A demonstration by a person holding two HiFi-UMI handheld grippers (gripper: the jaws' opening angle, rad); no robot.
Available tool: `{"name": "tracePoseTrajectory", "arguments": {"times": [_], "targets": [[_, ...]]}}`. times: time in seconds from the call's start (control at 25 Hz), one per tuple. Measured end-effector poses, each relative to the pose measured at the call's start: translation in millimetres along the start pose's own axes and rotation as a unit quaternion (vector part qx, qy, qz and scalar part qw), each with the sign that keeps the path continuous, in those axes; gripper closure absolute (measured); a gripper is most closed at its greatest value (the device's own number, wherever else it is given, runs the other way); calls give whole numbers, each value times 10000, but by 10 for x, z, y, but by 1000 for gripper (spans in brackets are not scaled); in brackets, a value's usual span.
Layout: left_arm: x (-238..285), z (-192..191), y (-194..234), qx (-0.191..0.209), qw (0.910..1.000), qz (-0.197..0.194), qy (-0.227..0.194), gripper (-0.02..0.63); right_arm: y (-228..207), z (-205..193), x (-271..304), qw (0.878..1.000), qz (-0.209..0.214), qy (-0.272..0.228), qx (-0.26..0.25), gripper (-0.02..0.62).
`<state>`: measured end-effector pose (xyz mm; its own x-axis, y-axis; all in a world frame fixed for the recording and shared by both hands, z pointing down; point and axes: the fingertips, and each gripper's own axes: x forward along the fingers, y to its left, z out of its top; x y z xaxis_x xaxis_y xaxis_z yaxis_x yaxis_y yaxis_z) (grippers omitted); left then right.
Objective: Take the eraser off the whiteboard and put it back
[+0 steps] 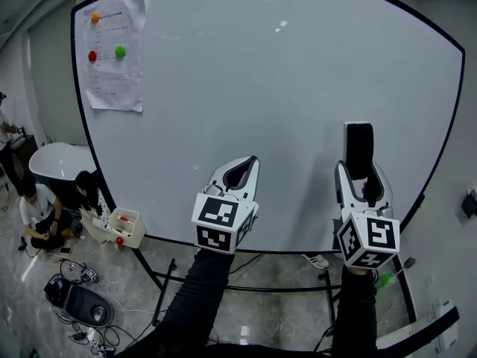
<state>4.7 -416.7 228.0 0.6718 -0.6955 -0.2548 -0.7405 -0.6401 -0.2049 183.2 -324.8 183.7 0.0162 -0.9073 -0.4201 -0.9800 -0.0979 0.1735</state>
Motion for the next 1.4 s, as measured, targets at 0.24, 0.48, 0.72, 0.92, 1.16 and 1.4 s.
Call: {"name": "tracePoseTrajectory", "arguments": {"times": [0.24,0.48,0.72,0.92,1.16,1.4], "targets": [[-11,120,-19,-89,9997,-83,-210,601,-5,-38,-9,10000,-1,45,42,321],[-26,132,-8,-119,9996,-122,-242,601,-17,-65,-31,9999,-58,98,52,319],[-1,44,85,-41,9999,16,-115,601,-33,-94,-50,9998,-147,166,22,319],[-34,66,85,-22,9998,-58,-198,601,-62,-102,-63,9995,-244,201,6,320],[62,147,-12,-49,9992,-262,-305,601,-179,-30,-90,9985,-507,216,-55,320],[181,345,-236,0,9969,-618,-489,601,-304,73,-164,9969,-762,194,-88,320]]}}
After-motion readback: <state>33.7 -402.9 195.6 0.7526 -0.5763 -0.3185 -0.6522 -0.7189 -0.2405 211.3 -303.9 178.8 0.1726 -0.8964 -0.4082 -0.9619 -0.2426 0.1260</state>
